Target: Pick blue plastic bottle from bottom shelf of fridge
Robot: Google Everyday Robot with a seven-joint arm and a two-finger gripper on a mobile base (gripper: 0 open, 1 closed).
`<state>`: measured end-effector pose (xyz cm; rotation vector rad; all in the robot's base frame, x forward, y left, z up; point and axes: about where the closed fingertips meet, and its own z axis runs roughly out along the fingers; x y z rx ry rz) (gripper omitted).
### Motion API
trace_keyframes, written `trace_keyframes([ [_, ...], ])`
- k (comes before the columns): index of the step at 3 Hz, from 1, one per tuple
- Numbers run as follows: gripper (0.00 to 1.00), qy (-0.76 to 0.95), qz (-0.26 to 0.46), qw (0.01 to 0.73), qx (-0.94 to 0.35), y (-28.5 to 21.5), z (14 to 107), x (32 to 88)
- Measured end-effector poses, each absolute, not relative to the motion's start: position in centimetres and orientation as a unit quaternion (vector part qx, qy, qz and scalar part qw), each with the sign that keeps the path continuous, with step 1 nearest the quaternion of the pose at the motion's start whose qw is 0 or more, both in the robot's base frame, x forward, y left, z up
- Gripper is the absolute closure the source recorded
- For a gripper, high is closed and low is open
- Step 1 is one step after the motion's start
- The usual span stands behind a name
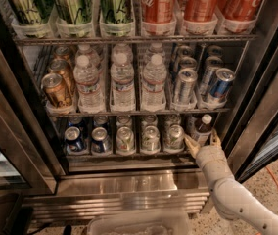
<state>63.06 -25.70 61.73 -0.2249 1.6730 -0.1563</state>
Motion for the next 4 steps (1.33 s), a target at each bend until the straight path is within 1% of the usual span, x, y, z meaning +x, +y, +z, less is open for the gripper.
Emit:
trace_keyframes([
  [1,0.29,0.742,-0.073,0.659,-0.094,-26.03,61.39,63.55],
  [2,0.48,0.746,-0.076,0.655,-0.093,-26.18,61.00,63.96],
  [4,0.94,0.750,-0.073,0.652,-0.090,-26.27,60.81,64.29],
])
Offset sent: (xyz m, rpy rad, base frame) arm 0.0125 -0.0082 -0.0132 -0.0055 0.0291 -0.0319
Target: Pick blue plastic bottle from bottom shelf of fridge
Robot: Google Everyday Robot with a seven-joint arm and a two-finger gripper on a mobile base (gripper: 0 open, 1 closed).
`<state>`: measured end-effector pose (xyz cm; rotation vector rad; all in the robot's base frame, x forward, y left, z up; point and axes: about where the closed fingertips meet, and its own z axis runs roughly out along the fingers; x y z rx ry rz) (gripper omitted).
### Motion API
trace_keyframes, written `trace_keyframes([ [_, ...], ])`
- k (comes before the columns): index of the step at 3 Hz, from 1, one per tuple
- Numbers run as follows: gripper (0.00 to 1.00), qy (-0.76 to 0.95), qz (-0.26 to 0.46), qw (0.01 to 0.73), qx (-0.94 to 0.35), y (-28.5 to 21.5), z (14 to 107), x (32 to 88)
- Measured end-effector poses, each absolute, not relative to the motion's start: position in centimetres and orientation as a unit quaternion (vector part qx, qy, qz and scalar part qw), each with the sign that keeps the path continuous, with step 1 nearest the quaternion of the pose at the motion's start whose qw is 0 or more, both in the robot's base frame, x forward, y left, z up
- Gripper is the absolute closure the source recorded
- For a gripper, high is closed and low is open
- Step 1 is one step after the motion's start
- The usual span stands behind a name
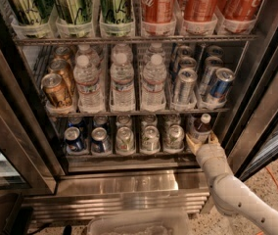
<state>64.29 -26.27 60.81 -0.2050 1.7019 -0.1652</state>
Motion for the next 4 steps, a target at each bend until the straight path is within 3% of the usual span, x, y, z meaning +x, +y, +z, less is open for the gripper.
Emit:
trace_keyframes([
  [1,1.00,0.750,-0.073,0.652,-0.090,-26.3,60.8,64.3],
  [4,1.00,0.731,-0.054,0.674,-0.092,-25.8,63.6,63.1],
])
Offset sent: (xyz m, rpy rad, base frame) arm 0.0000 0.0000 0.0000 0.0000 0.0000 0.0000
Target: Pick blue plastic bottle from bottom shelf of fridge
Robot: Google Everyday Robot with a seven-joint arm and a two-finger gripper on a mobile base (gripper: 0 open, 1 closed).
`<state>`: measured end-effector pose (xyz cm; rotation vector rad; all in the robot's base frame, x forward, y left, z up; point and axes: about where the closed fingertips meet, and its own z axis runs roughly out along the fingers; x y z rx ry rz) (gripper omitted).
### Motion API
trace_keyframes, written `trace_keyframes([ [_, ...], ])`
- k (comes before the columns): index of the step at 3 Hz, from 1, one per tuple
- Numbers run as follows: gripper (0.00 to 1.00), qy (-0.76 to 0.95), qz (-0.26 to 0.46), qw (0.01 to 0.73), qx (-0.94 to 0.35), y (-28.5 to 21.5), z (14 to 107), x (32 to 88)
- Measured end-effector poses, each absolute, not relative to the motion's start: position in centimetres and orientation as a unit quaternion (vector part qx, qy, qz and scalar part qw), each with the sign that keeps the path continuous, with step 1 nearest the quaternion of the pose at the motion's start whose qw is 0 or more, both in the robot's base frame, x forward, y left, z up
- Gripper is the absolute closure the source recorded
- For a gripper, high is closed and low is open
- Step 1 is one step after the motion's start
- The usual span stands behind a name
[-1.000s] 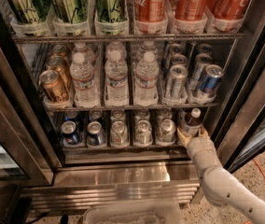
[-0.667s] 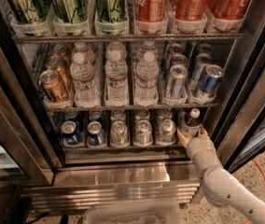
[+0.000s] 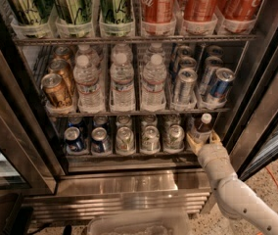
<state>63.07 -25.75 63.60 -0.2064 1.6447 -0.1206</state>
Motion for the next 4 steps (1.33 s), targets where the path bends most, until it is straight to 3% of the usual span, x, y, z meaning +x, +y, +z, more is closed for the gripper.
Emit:
trace_keyframes([
  [4,1.00,0.710,-0.016,0.696,-0.106,-24.8,68.5,59.9],
])
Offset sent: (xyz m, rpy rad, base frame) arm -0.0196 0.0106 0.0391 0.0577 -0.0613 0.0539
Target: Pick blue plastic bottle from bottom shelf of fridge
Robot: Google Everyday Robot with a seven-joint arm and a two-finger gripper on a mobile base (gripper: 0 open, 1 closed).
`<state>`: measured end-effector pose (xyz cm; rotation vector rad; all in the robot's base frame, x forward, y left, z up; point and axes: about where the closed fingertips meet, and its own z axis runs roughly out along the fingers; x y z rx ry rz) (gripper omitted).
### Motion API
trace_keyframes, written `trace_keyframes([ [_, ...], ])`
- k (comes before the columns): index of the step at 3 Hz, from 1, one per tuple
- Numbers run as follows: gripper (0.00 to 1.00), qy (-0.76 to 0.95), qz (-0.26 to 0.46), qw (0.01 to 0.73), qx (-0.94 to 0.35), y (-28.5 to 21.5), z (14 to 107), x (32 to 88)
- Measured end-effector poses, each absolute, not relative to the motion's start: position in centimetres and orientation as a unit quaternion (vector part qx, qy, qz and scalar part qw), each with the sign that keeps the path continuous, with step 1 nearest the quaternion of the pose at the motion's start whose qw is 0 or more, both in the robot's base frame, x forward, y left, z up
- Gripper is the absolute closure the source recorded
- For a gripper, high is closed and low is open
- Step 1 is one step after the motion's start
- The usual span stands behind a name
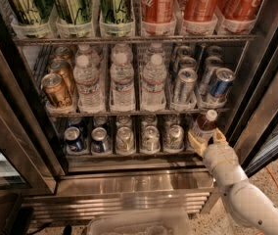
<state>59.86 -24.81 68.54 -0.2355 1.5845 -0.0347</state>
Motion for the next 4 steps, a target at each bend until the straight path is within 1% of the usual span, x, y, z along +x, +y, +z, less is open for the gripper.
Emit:
trace_keyframes([
  [2,1.00,0.713,0.026,0.689,-0.127,-22.9,69.6,54.2],
  [3,1.00,0.706,0.058,0.686,-0.163,-21.1,71.7,52.0],
  [4,1.00,0.709,0.082,0.658,-0.240,-18.4,72.5,51.4],
])
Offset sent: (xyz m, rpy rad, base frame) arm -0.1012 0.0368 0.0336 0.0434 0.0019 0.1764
